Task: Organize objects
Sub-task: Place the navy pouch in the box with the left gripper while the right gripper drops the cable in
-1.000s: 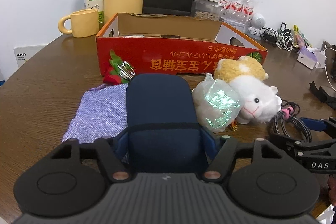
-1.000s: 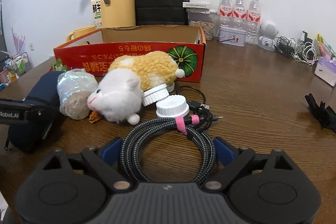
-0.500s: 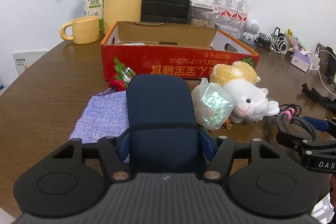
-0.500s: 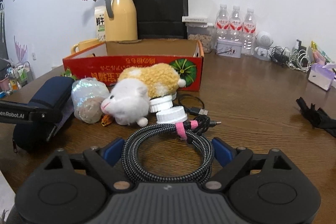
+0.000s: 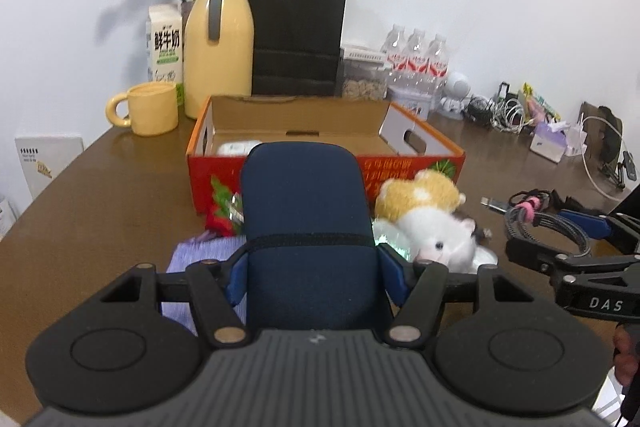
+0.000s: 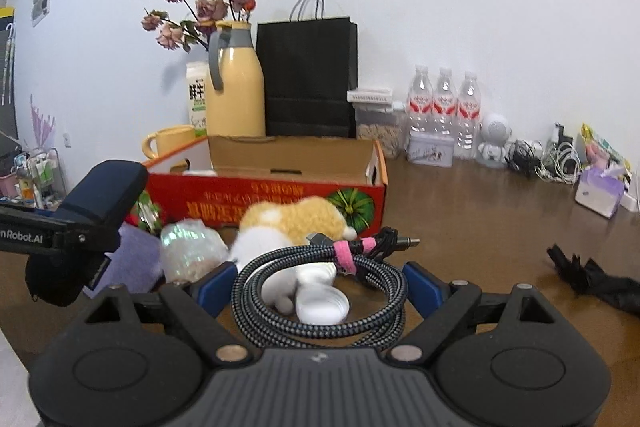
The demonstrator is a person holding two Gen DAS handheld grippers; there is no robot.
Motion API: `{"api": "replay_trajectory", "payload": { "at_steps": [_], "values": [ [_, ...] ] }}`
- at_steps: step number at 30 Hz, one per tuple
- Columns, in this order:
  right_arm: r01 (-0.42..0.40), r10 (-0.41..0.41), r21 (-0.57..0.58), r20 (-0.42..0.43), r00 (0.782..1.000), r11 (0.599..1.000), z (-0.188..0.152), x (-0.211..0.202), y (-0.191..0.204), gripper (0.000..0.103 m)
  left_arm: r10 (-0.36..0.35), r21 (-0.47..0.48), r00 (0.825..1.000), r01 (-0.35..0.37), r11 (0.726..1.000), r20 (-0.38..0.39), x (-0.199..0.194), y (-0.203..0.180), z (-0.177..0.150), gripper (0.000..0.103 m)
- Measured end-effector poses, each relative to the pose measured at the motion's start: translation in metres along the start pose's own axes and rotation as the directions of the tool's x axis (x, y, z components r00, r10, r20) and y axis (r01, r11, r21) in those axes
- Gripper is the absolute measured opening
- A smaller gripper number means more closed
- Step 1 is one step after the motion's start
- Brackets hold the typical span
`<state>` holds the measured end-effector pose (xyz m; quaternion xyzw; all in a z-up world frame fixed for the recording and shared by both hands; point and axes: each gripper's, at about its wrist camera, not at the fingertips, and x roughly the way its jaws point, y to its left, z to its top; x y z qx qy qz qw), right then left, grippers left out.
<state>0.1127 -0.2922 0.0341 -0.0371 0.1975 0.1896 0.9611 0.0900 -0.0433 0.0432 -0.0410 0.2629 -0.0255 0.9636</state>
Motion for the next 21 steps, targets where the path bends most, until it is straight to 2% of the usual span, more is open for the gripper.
{"api": "replay_trajectory", "payload": {
  "at_steps": [11, 21],
  "values": [
    [-0.031, 0.033, -0.023, 0.099, 0.994, 0.999, 0.051, 0.042, 0.02, 0.089, -0.026, 0.017, 0.996, 0.025, 1.0, 0.089, 0.024, -0.002, 0.053, 0.065],
    [-0.024, 0.024, -0.001, 0.092, 0.996, 1.0, 0.086, 0.12, 0.023, 0.089, -0.017, -0.041, 0.994, 0.022, 0.999, 0.112, 0.081, 0.01, 0.099, 0.065]
  ]
}}
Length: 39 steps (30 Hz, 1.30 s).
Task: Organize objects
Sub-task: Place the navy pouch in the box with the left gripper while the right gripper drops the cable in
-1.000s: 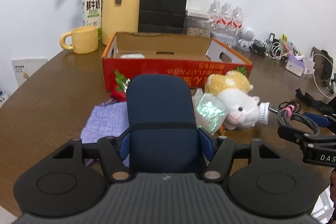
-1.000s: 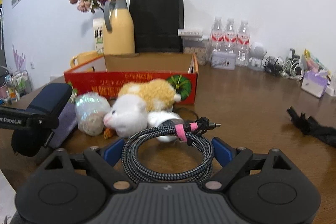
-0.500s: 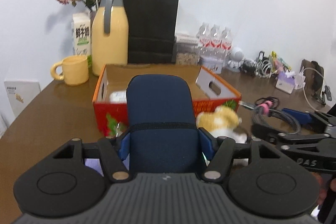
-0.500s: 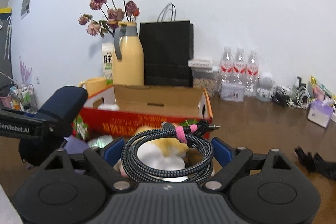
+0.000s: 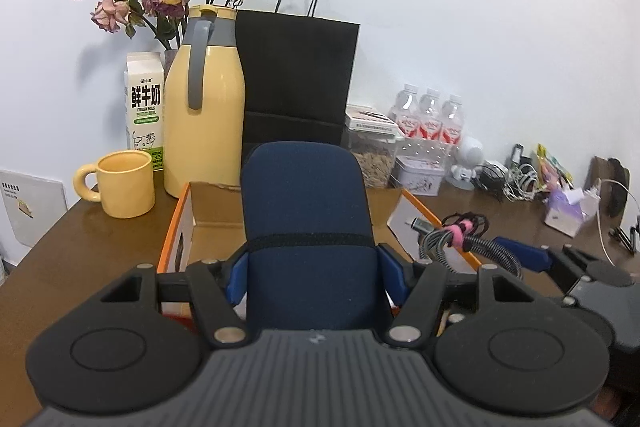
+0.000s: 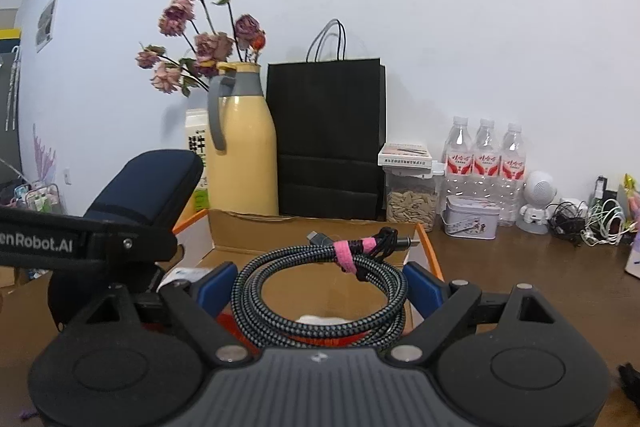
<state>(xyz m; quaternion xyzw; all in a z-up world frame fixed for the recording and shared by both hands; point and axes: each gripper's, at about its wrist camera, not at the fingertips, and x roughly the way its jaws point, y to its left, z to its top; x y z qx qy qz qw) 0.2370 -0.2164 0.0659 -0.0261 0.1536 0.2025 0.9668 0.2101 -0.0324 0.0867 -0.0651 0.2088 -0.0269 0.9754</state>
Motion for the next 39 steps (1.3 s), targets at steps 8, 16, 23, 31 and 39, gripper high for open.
{"api": "replay_trajectory", "payload": {
  "at_steps": [8, 16, 23, 31, 39],
  "values": [
    [0.04, -0.04, 0.012, -0.055, 0.998, 0.999, 0.007, 0.075, -0.008, 0.089, 0.036, -0.045, 0.998, -0.039, 0.998, -0.055, 0.072, 0.01, 0.012, 0.065],
    [0.03, -0.022, 0.058, -0.146, 0.989, 0.998, -0.004, 0.106, -0.025, 0.089, 0.036, -0.032, 0.993, -0.04, 0.999, -0.114, 0.104, 0.021, 0.002, 0.065],
    [0.053, -0.047, 0.026, -0.181, 0.982, 0.998, -0.011, 0.109, -0.017, 0.092, 0.056, -0.053, 0.997, -0.059, 0.997, -0.049, 0.1, 0.024, 0.002, 0.103],
    [0.066, -0.062, 0.023, -0.149, 0.987, 0.998, -0.007, 0.1, -0.016, 0.103, 0.068, -0.037, 0.998, -0.069, 0.997, -0.019, 0.089, 0.018, 0.002, 0.103],
    [0.071, -0.069, 0.013, -0.111, 0.991, 0.997, -0.004, 0.089, -0.013, 0.103, 0.056, -0.046, 0.998, -0.056, 0.997, -0.018, 0.082, 0.02, -0.001, 0.103]
  ]
}}
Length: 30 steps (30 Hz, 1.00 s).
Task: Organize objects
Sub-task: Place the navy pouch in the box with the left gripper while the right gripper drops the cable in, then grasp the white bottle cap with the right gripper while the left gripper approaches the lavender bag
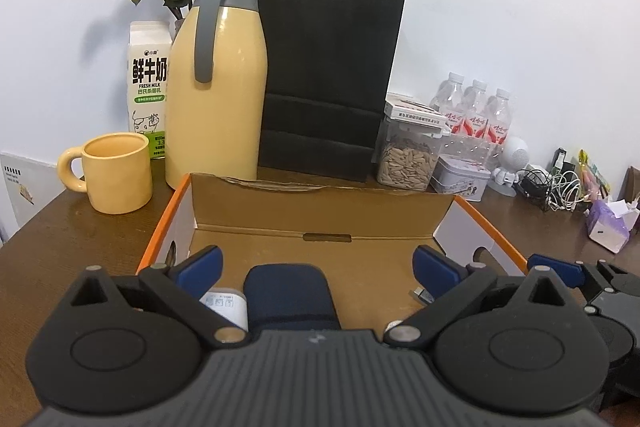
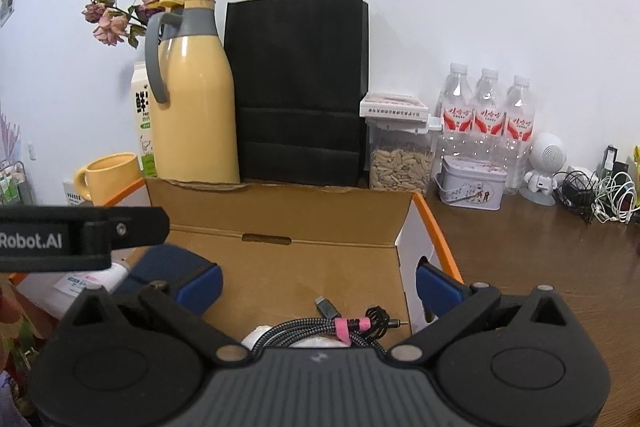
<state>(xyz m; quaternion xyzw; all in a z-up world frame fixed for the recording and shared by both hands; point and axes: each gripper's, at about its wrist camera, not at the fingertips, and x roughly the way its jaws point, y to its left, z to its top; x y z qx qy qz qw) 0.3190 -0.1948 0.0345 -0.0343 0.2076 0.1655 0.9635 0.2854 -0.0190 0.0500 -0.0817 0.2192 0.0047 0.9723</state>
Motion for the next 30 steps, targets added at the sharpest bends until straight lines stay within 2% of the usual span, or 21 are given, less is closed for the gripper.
{"api": "replay_trajectory", "payload": {
  "at_steps": [7, 15, 30],
  "values": [
    [0.019, -0.017, -0.026, 0.075, 0.997, 0.999, 0.002, -0.023, 0.003, 0.103, -0.019, -0.003, 0.998, 0.019, 1.0, 0.06, -0.024, 0.004, 0.0, 0.103],
    [0.013, -0.007, -0.05, 0.122, 0.993, 0.999, -0.006, -0.055, 0.007, 0.103, -0.001, 0.012, 0.995, 0.0, 1.0, 0.1, -0.054, 0.007, -0.018, 0.103],
    [0.027, -0.022, -0.053, 0.093, 0.995, 0.998, -0.035, -0.111, -0.002, 0.103, 0.037, 0.025, 0.999, -0.038, 0.999, 0.025, -0.095, 0.027, -0.046, 0.103]
  ]
}}
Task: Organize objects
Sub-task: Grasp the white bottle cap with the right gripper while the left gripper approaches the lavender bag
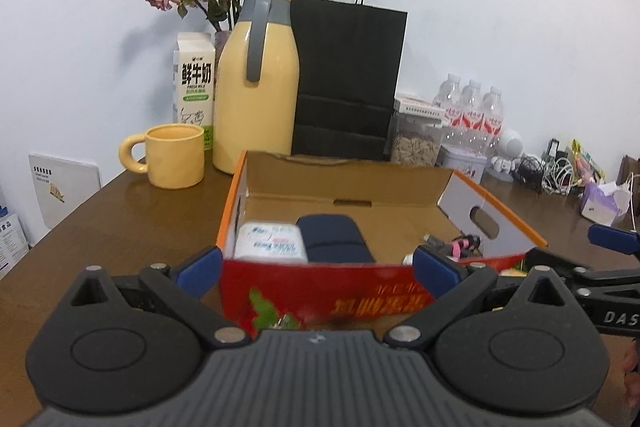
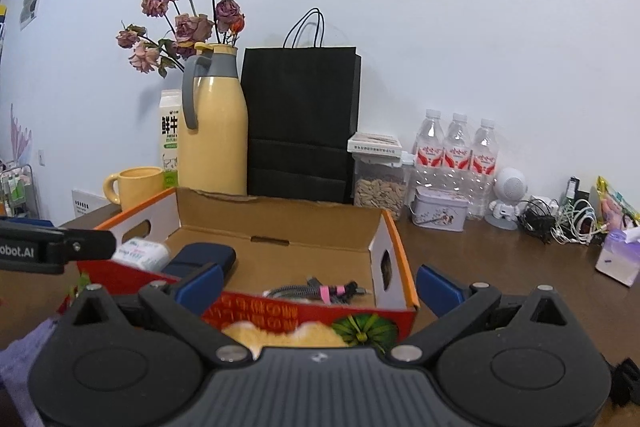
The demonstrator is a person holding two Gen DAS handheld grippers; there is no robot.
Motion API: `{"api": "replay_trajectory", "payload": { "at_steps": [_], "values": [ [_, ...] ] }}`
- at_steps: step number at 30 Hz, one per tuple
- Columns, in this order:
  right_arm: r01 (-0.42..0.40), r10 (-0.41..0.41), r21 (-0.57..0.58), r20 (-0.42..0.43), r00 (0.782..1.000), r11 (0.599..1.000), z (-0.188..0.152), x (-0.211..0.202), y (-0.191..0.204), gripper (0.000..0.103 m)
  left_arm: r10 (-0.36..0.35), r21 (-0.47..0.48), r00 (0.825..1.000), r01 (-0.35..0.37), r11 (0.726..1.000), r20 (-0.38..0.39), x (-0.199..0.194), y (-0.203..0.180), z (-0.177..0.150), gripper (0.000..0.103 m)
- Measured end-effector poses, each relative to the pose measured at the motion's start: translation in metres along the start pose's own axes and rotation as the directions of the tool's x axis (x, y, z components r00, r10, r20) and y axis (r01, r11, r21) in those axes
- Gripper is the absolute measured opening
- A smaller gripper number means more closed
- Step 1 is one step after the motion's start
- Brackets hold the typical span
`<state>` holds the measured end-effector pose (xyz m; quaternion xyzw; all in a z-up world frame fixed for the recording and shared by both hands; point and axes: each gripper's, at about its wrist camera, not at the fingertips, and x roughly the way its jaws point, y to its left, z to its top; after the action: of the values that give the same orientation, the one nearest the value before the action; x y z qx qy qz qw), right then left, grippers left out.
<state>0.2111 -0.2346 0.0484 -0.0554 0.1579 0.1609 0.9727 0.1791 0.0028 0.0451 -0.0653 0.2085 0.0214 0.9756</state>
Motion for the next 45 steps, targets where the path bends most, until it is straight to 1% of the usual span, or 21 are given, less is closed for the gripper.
{"api": "replay_trajectory", "payload": {
  "at_steps": [5, 10, 18, 21, 23, 24, 25, 29, 33, 35, 36, 38, 39, 45],
  "values": [
    [0.002, -0.002, -0.009, -0.039, 0.999, 1.0, -0.015, -0.016, -0.004, 0.103, 0.01, 0.025, 0.999, -0.009, 1.0, -0.031, -0.013, 0.003, -0.009, 0.103],
    [-0.005, 0.004, -0.016, -0.096, 0.995, 1.0, -0.034, -0.032, -0.013, 0.103, 0.018, 0.041, 0.998, -0.015, 0.999, -0.067, -0.024, 0.009, -0.019, 0.103],
    [-0.006, 0.0, -0.029, -0.205, 0.979, 1.0, -0.067, -0.047, -0.023, 0.103, 0.047, 0.045, 0.989, -0.042, 0.998, -0.138, -0.035, 0.021, -0.038, 0.103],
    [-0.017, 0.013, -0.014, -0.23, 0.973, 1.0, -0.076, -0.05, -0.026, 0.103, 0.051, 0.042, 0.987, -0.045, 0.998, -0.155, -0.039, 0.025, -0.045, 0.103],
    [-0.025, 0.022, -0.009, -0.244, 0.969, 1.0, -0.08, -0.05, -0.026, 0.101, 0.058, 0.042, 0.985, -0.052, 0.998, -0.165, -0.041, 0.026, -0.049, 0.103],
    [-0.03, 0.027, -0.007, -0.25, 0.968, 1.0, -0.08, -0.049, -0.026, 0.097, 0.066, 0.045, 0.983, -0.059, 0.997, -0.171, -0.042, 0.027, -0.051, 0.103],
    [-0.032, 0.031, 0.0, -0.248, 0.968, 0.999, -0.08, -0.049, -0.026, 0.091, 0.072, 0.047, 0.982, -0.064, 0.997, -0.175, -0.043, 0.027, -0.052, 0.103],
    [-0.053, 0.057, 0.02, -0.245, 0.968, 0.998, -0.077, -0.043, -0.024, 0.082, 0.076, 0.049, 0.98, -0.068, 0.996, -0.184, -0.046, 0.028, -0.057, 0.103],
    [-0.073, 0.075, 0.018, -0.262, 0.962, 0.997, -0.075, -0.034, -0.018, 0.063, 0.08, 0.049, 0.978, -0.072, 0.996, -0.195, -0.046, 0.029, -0.059, 0.103],
    [-0.079, 0.083, 0.025, -0.272, 0.959, 0.997, -0.077, -0.029, -0.017, 0.057, 0.076, 0.051, 0.977, -0.067, 0.996, -0.198, -0.046, 0.028, -0.06, 0.103],
    [-0.083, 0.087, 0.028, -0.277, 0.957, 0.996, -0.078, -0.028, -0.016, 0.05, 0.074, 0.053, 0.977, -0.065, 0.997, -0.201, -0.046, 0.028, -0.06, 0.103],
    [-0.105, 0.113, 0.046, -0.275, 0.955, 0.993, -0.08, -0.029, -0.017, 0.041, 0.072, 0.055, 0.976, -0.062, 0.997, -0.205, -0.046, 0.028, -0.06, 0.103],
    [-0.109, 0.118, 0.049, -0.272, 0.955, 0.993, -0.08, -0.03, -0.017, 0.039, 0.071, 0.055, 0.976, -0.061, 0.997, -0.207, -0.045, 0.028, -0.06, 0.103],
    [-0.097, 0.107, 0.053, -0.242, 0.964, 0.994, -0.082, -0.036, -0.018, 0.039, 0.068, 0.051, 0.974, -0.058, 0.997, -0.218, -0.042, 0.027, -0.062, 0.103]
  ]
}}
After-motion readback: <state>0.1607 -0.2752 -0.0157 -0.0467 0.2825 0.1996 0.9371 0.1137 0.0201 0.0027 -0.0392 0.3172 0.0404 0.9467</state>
